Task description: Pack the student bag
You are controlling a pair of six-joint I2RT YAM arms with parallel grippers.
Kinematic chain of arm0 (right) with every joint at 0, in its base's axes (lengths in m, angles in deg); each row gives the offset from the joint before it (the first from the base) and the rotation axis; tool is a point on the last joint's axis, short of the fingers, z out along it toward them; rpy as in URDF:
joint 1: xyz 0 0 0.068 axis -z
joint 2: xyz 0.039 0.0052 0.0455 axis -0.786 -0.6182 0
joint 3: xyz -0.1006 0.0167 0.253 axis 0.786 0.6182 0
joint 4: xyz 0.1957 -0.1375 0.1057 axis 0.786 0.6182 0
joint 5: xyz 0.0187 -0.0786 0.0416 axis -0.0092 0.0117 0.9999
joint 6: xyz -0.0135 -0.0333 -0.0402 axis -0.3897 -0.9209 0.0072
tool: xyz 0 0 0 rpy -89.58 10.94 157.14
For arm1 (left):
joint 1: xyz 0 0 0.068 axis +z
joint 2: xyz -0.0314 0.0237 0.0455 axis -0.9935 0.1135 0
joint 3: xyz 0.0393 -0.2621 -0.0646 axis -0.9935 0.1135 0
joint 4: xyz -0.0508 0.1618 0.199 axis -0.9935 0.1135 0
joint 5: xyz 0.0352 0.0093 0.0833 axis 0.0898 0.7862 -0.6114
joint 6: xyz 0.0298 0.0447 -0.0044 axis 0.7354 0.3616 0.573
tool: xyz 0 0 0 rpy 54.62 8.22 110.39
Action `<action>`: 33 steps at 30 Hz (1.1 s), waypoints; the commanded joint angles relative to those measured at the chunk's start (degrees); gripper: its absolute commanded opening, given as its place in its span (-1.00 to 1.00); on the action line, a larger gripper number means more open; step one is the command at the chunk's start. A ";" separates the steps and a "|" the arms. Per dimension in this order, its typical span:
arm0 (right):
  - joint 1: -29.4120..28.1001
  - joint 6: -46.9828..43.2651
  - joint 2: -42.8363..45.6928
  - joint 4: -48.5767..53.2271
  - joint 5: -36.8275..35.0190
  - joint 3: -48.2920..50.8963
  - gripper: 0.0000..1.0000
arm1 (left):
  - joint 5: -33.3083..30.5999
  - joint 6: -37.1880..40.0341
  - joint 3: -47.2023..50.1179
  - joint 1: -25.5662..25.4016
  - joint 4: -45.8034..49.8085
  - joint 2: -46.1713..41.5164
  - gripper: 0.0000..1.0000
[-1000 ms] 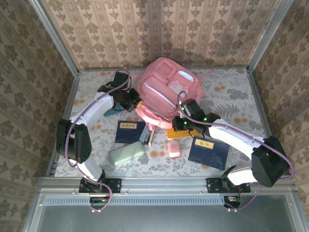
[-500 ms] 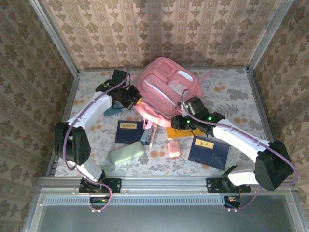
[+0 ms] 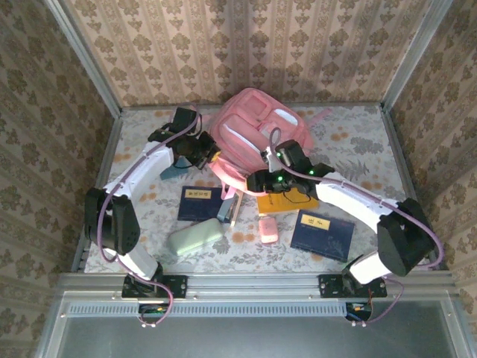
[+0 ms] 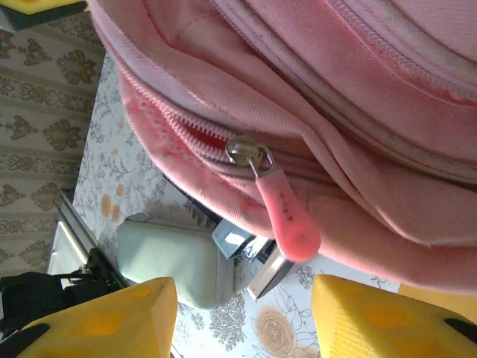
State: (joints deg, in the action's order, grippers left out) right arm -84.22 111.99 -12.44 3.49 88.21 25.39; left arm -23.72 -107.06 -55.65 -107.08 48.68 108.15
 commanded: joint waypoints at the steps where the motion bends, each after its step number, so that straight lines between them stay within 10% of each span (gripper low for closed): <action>1: 0.02 1.21 -2.62 -0.81 2.31 -2.58 0.05 | 0.91 -1.09 -2.24 -0.25 -1.92 -3.27 -1.00; 11: 0.84 0.07 -7.86 0.06 1.55 -7.35 -0.01 | 1.35 -1.45 -2.54 -1.06 -2.26 -3.05 -1.00; 25: 1.60 -1.58 -6.32 0.63 0.04 -6.30 -0.93 | 1.13 -0.14 -2.55 0.54 -1.21 -3.08 -1.00; 33: 3.37 -1.33 -3.10 -0.36 0.14 -0.48 -1.00 | 1.65 0.12 -1.93 3.50 -1.57 -3.80 -1.00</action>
State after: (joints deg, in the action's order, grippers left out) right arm -82.07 111.25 -17.08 2.88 89.02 22.59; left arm -21.91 -107.58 -55.76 -105.33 48.30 108.08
